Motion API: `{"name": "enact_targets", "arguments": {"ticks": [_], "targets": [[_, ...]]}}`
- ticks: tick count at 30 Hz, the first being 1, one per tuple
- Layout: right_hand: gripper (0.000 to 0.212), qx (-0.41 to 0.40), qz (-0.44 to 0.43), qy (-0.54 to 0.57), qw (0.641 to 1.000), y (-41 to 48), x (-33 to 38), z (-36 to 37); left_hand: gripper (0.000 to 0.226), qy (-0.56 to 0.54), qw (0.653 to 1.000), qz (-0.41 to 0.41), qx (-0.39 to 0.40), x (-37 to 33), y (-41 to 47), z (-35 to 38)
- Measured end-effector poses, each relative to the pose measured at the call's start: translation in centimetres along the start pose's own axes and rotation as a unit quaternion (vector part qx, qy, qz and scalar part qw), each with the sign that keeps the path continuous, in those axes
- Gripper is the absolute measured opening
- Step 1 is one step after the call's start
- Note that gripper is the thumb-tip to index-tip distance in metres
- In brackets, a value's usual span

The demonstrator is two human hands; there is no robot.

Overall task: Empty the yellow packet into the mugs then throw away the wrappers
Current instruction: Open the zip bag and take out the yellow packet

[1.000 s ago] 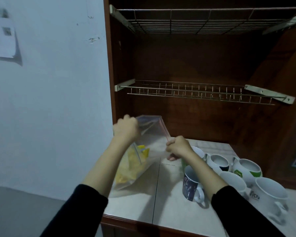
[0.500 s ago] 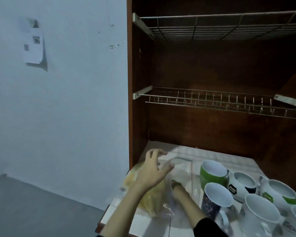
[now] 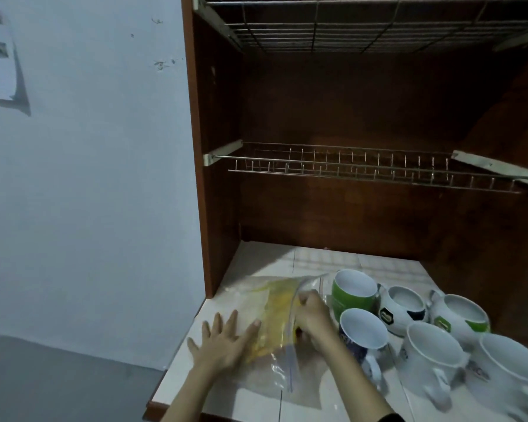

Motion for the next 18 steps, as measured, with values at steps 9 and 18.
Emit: {"name": "enact_targets", "arguments": {"ticks": [9,18], "targets": [[0.03,-0.123,-0.088,-0.074,0.986,-6.6,4.6,-11.1,0.107,0.061,0.99,-0.124,0.005,-2.2,-0.6,1.9],[0.036,-0.217,-0.15,-0.008,0.965,-9.9,5.2,-16.4,0.077,0.098,0.989,0.071,0.082,-7.3,0.0,5.6]]}}
Point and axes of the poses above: each hand's wrist, its own y-axis towards the middle knuckle, its own z-axis out of the palm, x = y × z, the point moved 9 cm from there along y, towards the middle knuckle, and after that the axes turned 15 degrees about z, right-handed, at the moved point
